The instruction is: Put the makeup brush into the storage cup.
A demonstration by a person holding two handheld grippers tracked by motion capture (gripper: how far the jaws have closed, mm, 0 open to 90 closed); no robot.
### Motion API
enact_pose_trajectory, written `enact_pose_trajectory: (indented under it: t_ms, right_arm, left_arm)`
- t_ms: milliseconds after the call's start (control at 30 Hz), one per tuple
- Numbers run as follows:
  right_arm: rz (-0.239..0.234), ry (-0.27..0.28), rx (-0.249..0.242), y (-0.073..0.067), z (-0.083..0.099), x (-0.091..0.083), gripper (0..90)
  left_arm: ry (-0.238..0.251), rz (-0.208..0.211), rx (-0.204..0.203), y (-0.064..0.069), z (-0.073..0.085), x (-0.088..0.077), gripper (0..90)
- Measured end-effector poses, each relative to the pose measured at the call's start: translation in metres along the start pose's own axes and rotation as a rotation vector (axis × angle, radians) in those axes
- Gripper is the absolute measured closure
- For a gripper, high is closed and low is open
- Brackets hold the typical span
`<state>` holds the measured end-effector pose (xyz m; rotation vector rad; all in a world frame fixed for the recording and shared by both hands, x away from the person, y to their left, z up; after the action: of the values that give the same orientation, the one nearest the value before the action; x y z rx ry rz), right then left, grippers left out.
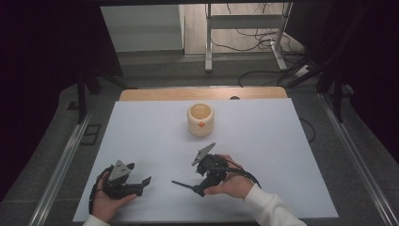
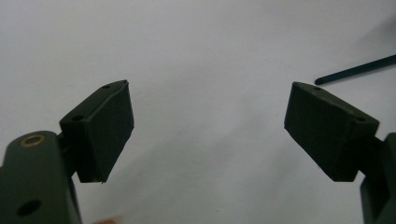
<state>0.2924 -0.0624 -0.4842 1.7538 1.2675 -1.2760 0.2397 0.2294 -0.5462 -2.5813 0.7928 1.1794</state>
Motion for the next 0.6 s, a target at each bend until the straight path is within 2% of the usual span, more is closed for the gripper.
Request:
enact_pose_trajectory:
  t_ms: [500,600]
  right_arm:
    - [-0.009,-0.025,0.0,-0.0014,-0.0005,0.0079,13.8]
    - [0.003,-0.039,0.002,-0.0012,-0.0005,0.0095,14.6]
  left_arm:
    - [-0.004,-0.001,0.006,-0.0005,0.0002,-0.0003,16.6]
    - [-0.005,-0.001,0.007,-0.0003,0.0002,-0.0002,16.6]
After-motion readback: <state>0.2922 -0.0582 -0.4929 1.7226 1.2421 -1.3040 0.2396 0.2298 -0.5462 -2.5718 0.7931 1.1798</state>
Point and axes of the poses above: each handheld gripper's, and its own axes: x roughly forward along the jaws, z roughly out of its underside, y roughly to its right, the point moved 2 cm from there along x, roughly forward along the jaws, and after that the axes turned 9 degrees about -y, right-handed, at the moved point
